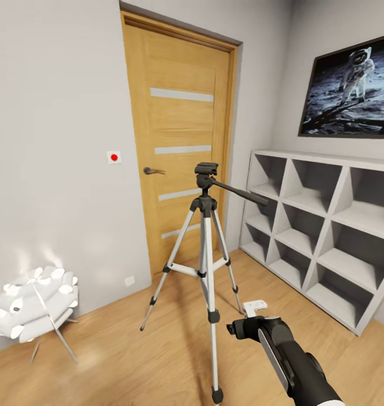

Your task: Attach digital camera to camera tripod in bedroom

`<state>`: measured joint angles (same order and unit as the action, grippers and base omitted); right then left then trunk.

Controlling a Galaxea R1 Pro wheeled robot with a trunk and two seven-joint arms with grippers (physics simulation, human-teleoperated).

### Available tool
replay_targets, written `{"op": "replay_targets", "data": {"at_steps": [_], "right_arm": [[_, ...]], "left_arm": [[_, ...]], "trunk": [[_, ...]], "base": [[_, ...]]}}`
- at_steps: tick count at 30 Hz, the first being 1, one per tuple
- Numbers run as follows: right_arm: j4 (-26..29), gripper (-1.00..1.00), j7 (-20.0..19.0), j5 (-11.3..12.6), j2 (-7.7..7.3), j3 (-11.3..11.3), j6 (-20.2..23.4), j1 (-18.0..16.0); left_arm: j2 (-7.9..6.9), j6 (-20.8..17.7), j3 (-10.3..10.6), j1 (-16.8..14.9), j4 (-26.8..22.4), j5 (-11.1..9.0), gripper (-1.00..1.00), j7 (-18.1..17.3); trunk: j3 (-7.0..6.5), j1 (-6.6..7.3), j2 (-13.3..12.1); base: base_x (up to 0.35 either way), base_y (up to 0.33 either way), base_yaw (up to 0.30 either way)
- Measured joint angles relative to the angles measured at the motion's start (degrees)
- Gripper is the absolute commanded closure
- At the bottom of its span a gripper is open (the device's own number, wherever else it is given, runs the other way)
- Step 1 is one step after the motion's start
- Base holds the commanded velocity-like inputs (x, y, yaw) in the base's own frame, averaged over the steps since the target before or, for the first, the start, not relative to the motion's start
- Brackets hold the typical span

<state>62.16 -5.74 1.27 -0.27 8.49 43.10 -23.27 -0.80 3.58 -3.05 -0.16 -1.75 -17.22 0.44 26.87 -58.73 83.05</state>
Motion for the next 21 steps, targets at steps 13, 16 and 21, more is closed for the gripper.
{"op": "replay_targets", "data": {"at_steps": [13, 16, 21], "right_arm": [[0.2, -1.00, -0.3, 0.0, -0.01, -0.1, 0.6, 0.0], [0.4, -1.00, -0.4, 0.0, -0.03, -0.1, 0.7, 0.0], [1.1, -1.00, -2.0, 0.1, -0.07, -0.4, 0.4, 0.0]], "left_arm": [[0.06, 0.0, -0.1, 0.0, 0.0, -0.7, -1.00, 0.1], [0.06, 0.0, -0.1, 0.0, 0.0, -1.2, -1.00, 0.1], [0.02, 0.0, -0.1, 0.0, 0.0, -1.8, -1.00, 0.1]], "trunk": [[0.00, 0.00, 0.0], [0.00, 0.00, 0.0], [0.00, 0.00, 0.0]], "base": [[0.000, 0.000, 0.078], [0.000, 0.000, 0.006], [0.000, 0.000, 0.002]]}}
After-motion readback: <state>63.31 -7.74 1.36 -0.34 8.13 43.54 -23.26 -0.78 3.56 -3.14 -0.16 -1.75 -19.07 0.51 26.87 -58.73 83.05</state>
